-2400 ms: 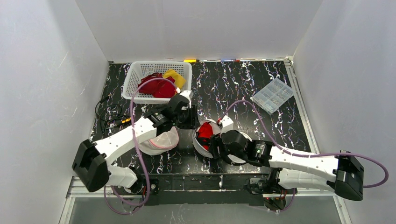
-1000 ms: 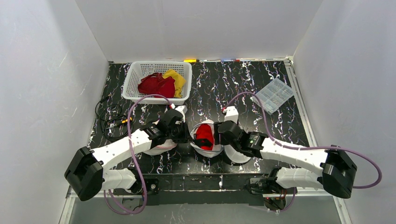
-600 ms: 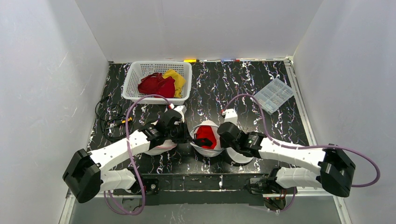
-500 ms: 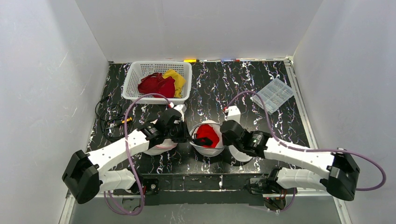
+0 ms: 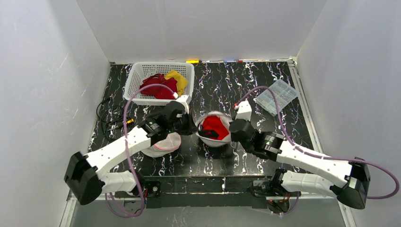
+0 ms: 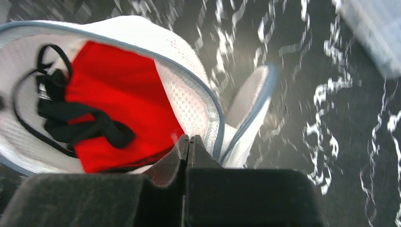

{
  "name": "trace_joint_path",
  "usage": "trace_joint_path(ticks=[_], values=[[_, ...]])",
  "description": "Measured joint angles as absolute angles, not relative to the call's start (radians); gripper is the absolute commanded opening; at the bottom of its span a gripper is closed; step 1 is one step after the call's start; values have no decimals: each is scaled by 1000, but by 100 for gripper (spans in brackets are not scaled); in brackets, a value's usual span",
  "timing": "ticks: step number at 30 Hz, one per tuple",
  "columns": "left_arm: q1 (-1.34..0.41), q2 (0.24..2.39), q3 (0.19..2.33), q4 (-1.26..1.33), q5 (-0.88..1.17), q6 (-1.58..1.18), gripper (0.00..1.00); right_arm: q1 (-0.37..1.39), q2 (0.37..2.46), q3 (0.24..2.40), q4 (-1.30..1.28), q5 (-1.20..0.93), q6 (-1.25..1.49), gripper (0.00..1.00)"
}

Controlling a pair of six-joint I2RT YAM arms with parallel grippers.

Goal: Unzip the laundry bag and remove the bra
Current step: Adjust the laundry bag at the center of the board.

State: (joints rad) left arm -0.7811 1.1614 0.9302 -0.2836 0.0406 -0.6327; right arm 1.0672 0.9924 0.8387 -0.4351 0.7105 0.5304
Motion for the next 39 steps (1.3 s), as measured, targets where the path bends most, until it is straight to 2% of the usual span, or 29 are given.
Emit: trace_joint_path(ticks=[4,7,11,13,15,18,20,24,30,39], values=[[-781,1239,795,-248,39,-644,0,1067,995,672,-438,696,574,1],[-785,1265,744,-230,46,-654,0,1068,992,633,-438,674,603,3],[-786,1262,741,-190,47,-654,0,1068,945,630,-440,661,625,45],[-786,1262,741,-180,49,-654,0,1068,907,632,-447,653,620,57],[-786,1262,741,-179,50,-653,0,1068,863,641,-448,634,600,63],[-786,1262,741,-179,51,-650,0,1067,820,664,-422,572,560,63],[-786,1262,741,-179,55,-649,0,1067,826,691,-386,508,533,59],[-786,1262,741,-178,61,-646,0,1067,933,755,-301,397,496,50],[-786,1263,741,-178,68,-643,0,1068,1098,768,-215,286,456,48],[-786,1267,717,-153,101,-647,2,1162,1203,735,-202,224,384,56]])
